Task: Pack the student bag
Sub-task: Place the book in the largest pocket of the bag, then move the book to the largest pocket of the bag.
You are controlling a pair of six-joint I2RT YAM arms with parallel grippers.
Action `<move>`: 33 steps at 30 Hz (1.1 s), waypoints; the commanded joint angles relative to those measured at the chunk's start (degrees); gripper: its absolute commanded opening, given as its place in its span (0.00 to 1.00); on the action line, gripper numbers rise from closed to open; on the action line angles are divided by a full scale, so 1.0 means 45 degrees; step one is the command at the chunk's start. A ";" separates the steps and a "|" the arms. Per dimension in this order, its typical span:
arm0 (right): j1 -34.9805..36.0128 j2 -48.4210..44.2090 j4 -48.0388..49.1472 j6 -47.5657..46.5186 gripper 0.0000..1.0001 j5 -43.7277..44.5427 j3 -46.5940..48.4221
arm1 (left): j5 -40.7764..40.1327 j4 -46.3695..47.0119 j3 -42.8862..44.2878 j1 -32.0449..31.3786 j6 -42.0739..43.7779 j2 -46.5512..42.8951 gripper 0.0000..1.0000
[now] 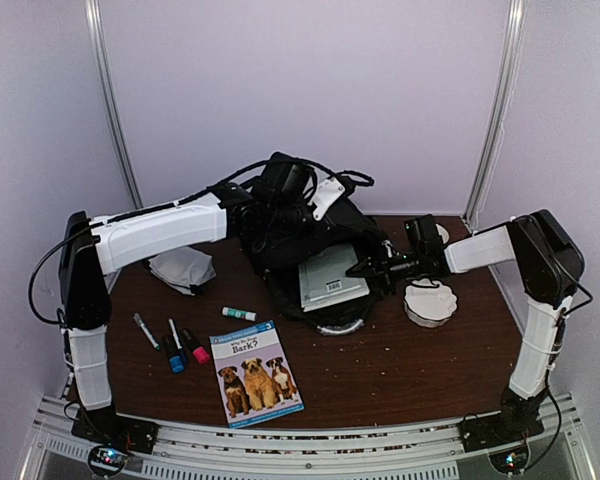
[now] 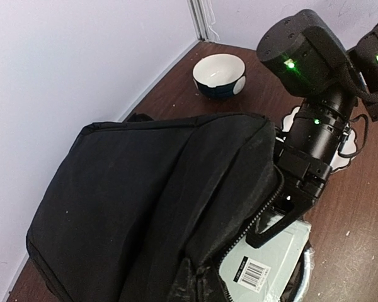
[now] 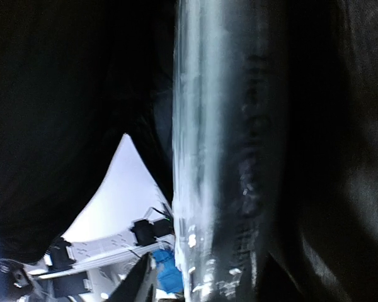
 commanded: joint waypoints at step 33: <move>0.3025 -0.7005 -1.1192 -1.8806 0.10 0.7217 0.0937 | 0.1014 0.3735 -0.2337 0.0099 -0.0292 -0.1728 0.00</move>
